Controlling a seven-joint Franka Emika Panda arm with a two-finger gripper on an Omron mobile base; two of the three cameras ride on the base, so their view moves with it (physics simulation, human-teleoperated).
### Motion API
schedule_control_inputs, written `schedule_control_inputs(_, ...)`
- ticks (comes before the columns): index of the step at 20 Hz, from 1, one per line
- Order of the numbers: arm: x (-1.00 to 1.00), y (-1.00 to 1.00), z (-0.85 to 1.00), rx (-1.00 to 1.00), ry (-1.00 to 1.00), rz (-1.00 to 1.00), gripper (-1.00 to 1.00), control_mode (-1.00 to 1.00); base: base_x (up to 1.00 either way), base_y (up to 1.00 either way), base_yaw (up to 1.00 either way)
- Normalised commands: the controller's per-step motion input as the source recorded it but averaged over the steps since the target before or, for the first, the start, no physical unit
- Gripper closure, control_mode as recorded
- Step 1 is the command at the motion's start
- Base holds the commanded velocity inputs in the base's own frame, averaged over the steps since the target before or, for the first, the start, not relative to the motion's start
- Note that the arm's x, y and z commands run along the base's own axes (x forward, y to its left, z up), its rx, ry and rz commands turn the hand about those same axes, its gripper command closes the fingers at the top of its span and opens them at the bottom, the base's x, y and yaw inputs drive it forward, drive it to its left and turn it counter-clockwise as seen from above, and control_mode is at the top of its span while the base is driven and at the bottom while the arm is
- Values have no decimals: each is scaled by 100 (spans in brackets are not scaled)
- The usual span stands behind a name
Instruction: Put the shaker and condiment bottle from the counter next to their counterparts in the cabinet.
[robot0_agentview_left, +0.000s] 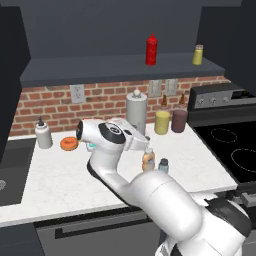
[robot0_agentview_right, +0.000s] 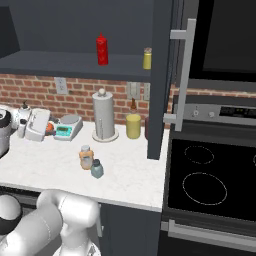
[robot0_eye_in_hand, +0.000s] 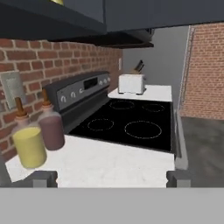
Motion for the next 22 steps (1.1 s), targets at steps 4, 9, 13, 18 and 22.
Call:
schedule_control_inputs(4,0,38,-19,-16,-51,-38,-100,-100,0,0,0)
schedule_control_inputs(9,-1,0,-2,-1,-5,-3,-100,-100,0,0,0)
schedule_control_inputs(13,0,-23,-28,0,1,0,-100,-100,0,0,0)
schedule_control_inputs(18,0,-35,-42,0,8,0,-100,-100,0,0,0)
schedule_control_inputs(22,0,-41,-37,0,9,0,-100,-100,0,0,0)
